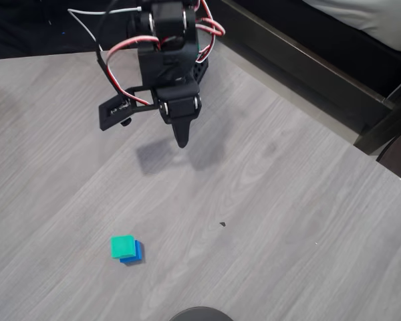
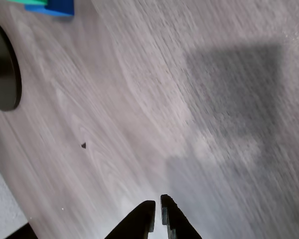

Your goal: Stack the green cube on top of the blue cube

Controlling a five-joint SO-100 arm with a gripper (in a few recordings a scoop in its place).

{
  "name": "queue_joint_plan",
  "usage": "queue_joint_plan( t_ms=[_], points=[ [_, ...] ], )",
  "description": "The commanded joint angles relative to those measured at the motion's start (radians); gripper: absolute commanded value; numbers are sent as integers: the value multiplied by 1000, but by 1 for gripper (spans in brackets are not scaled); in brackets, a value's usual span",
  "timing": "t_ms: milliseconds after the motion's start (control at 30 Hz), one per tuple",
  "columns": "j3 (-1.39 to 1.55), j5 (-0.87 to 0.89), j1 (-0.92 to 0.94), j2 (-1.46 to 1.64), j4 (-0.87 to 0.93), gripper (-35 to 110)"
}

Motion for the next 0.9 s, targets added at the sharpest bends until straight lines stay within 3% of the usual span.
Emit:
queue_joint_plan(
  t_ms=[0,267,867],
  points=[
    [135,-5,2,279,23,0],
    [324,-2,3,328,29,0],
    [330,6,9,328,41,0]
  ],
)
